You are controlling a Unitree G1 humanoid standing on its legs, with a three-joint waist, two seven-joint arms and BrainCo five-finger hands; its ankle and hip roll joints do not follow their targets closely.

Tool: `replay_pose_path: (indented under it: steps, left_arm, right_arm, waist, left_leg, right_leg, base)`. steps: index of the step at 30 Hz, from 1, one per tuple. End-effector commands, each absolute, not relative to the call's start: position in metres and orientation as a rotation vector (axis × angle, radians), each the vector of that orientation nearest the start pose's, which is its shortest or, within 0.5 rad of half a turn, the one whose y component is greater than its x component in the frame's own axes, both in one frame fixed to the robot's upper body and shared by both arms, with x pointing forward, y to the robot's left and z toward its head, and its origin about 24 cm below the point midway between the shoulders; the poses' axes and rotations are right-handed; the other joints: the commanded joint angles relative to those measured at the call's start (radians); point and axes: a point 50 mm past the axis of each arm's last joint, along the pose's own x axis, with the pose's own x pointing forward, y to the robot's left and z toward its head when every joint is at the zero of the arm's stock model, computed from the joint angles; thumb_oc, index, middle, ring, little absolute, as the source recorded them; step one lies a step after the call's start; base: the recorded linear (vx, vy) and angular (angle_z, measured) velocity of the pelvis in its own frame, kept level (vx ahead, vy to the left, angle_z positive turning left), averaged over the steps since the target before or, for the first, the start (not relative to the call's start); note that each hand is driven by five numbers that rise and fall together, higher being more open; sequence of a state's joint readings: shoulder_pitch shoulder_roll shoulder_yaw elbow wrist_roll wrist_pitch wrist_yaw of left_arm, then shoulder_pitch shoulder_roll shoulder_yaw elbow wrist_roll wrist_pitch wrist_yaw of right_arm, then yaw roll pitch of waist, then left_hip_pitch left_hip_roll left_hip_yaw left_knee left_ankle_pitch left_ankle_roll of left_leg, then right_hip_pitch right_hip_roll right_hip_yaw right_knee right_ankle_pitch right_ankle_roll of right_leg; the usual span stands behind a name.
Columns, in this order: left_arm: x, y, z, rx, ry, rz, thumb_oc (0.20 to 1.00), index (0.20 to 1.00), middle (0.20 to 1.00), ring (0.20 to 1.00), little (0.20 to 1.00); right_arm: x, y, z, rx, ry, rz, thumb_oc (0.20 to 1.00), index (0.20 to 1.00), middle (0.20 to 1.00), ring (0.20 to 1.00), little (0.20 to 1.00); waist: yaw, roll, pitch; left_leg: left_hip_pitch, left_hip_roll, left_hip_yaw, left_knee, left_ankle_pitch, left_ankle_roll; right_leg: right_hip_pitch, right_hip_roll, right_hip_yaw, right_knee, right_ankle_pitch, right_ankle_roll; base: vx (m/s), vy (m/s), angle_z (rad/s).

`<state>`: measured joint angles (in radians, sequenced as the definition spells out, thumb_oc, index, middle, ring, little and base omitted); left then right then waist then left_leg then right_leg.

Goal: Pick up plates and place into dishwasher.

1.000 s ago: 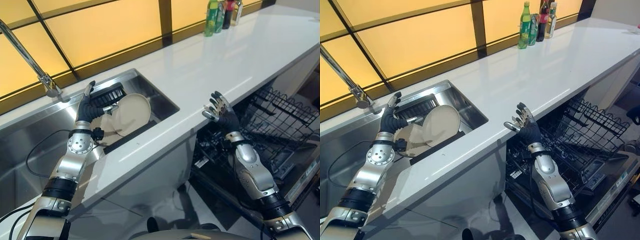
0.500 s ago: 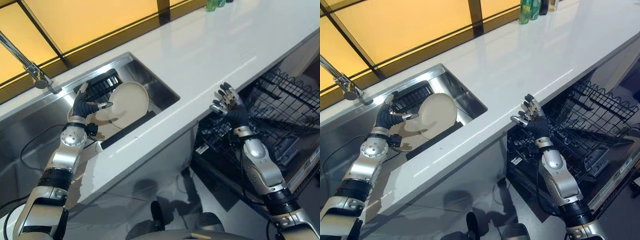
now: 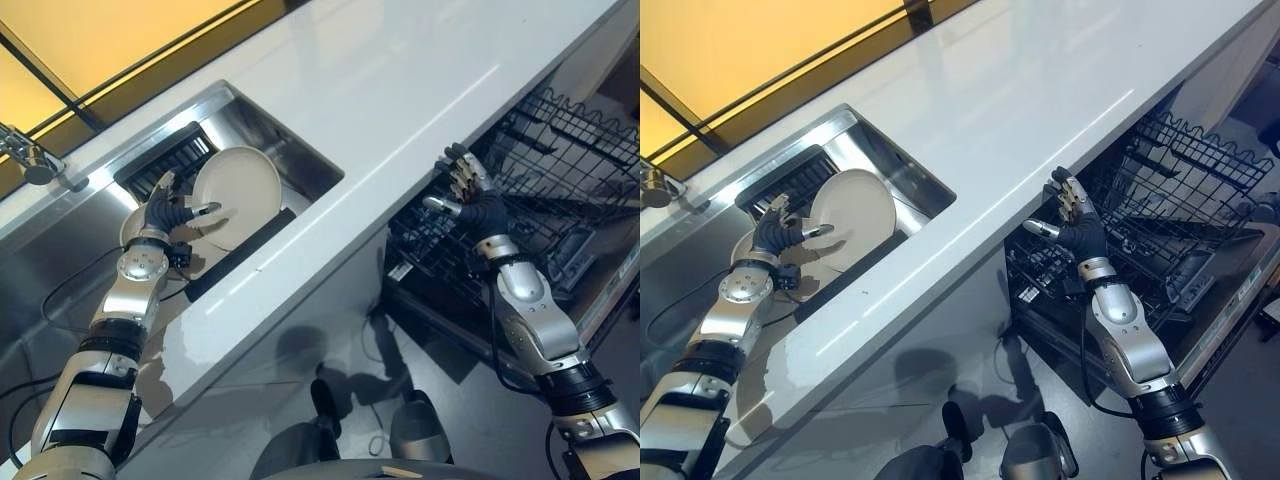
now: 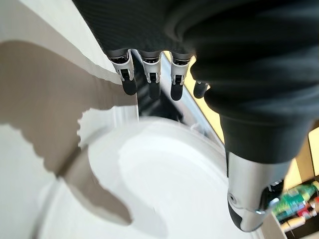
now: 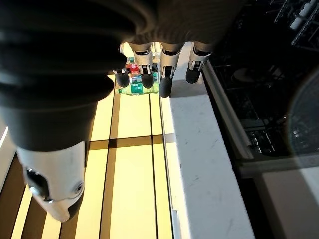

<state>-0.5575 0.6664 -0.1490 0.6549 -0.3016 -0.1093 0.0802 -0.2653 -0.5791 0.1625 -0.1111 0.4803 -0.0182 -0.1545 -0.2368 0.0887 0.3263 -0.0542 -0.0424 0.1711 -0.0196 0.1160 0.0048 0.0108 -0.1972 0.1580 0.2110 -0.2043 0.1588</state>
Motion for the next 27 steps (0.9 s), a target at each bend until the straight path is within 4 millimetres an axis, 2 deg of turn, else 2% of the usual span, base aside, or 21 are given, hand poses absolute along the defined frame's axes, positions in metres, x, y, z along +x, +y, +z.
replay_pose_path:
  steps: [1,11,21,27]
  left_arm:
    - [0.351,0.305,0.156,0.353,-0.127,0.227,1.000,1.000,1.000,1.000,1.000]
    - [0.355,0.314,0.158,0.331,-0.098,0.279,1.000,1.000,1.000,1.000,1.000]
    - [0.350,0.332,0.136,0.278,0.058,0.365,1.000,1.000,1.000,1.000,1.000]
    - [0.346,0.342,0.133,0.238,0.083,0.475,1.000,1.000,1.000,1.000,1.000]
  right_arm:
    - [0.289,-0.196,0.165,-0.122,-0.364,0.107,1.000,1.000,1.000,1.000,1.000]
    - [0.288,-0.199,0.171,-0.150,-0.383,0.113,1.000,1.000,1.000,1.000,1.000]
    - [0.287,-0.199,0.175,-0.174,-0.376,0.128,1.000,1.000,1.000,1.000,1.000]
    - [0.288,-0.200,0.176,-0.181,-0.369,0.129,1.000,1.000,1.000,1.000,1.000]
  waist:
    - [-0.016,-0.018,-0.030]
    - [-0.036,-0.014,-0.011]
    - [-0.049,-0.002,-0.014]
    - [-0.047,-0.001,-0.013]
  left_leg:
    - [-0.016,0.022,-0.003,0.229,-0.231,-0.051]
    - [-0.024,0.015,0.009,0.220,-0.224,-0.057]
    - [-0.013,0.006,0.009,0.216,-0.224,-0.063]
    - [-0.015,0.004,0.002,0.226,-0.226,-0.066]
  right_leg:
    - [-0.204,-0.055,0.056,-0.058,0.275,0.021]
    - [-0.217,-0.061,0.068,-0.070,0.283,0.016]
    - [-0.205,-0.067,0.070,-0.073,0.274,0.013]
    - [-0.202,-0.070,0.071,-0.068,0.269,0.012]
  base:
    - [-0.06,0.041,-0.04]
    - [-0.01,0.047,-0.05]
    - [0.03,0.041,-0.04]
    - [0.01,0.006,0.00]
